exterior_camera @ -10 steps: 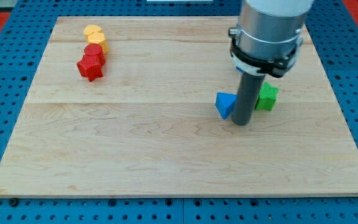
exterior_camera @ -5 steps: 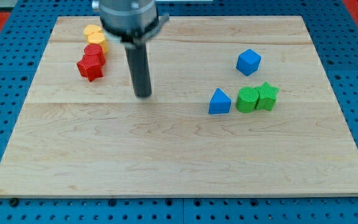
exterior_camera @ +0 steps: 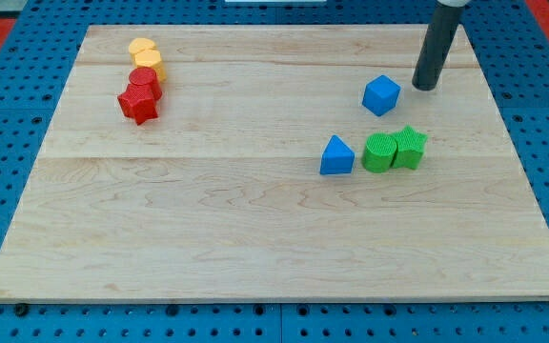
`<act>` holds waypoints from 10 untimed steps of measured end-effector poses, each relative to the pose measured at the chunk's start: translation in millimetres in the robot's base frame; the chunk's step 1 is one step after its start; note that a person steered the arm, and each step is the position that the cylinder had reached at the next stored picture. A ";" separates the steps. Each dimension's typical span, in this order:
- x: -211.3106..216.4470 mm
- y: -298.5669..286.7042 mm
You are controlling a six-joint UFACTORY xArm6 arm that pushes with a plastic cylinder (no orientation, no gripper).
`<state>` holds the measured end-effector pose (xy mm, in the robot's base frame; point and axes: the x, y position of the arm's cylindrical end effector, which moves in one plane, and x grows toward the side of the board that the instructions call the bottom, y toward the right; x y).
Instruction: Move the blue cube at center of the board
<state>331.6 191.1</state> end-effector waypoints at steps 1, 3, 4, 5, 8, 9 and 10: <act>10.4 -52.5; 29.0 -135.4; 46.7 -137.8; 47.1 -141.6; 44.6 -183.7; 44.6 -197.8; 54.9 -198.2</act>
